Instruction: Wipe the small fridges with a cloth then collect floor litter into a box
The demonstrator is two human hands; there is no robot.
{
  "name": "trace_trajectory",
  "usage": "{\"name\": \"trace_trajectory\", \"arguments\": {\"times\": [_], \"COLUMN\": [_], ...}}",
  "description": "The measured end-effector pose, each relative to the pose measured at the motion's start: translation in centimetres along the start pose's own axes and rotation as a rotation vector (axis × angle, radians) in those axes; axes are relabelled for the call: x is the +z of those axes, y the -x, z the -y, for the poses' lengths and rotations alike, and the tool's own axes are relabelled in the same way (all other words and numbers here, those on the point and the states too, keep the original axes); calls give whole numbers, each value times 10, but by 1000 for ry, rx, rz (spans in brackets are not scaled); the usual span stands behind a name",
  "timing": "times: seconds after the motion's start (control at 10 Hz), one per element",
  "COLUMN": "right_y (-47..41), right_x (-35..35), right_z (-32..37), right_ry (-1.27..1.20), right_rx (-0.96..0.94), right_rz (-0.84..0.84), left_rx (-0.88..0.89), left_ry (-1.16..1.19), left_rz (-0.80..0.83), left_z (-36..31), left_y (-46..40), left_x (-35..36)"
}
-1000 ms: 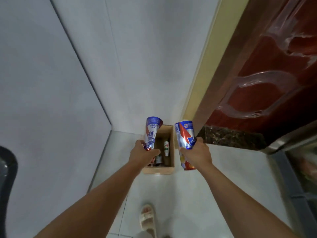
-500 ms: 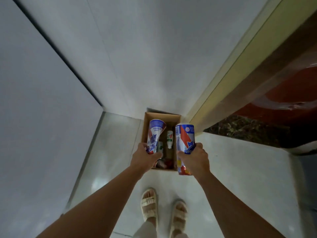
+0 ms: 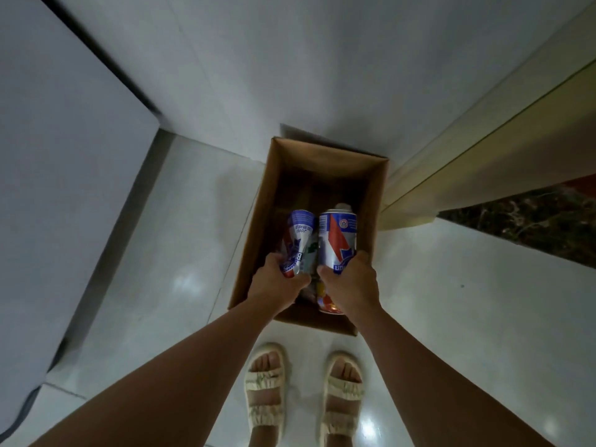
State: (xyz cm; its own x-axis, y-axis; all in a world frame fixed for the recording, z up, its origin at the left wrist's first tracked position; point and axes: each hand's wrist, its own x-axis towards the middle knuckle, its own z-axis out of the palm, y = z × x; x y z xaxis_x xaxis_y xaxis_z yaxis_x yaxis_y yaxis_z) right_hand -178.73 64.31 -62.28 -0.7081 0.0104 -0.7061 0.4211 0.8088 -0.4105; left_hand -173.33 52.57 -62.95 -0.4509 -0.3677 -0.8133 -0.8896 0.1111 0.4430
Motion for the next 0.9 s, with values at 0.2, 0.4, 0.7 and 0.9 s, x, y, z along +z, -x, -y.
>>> {"name": "trace_trajectory", "arguments": {"times": [0.2,0.4,0.7,0.9], "right_y": [-59,-92,-100,-60], "right_x": [57,90,99,59], "right_z": [-27,-50,-52,-35], "right_ry": [71,36,20,111], "right_rx": [65,93,139,48], "right_rz": [8,32,81,88], "left_rx": [-66,-107,-107,-41], "left_ry": [-24,-132,-248,-295], "left_rz": [-54,-71,-72,-74], "left_z": [28,51,60,34], "left_y": [-73,-112,-114,-72], "left_x": [31,48,53,34]}}
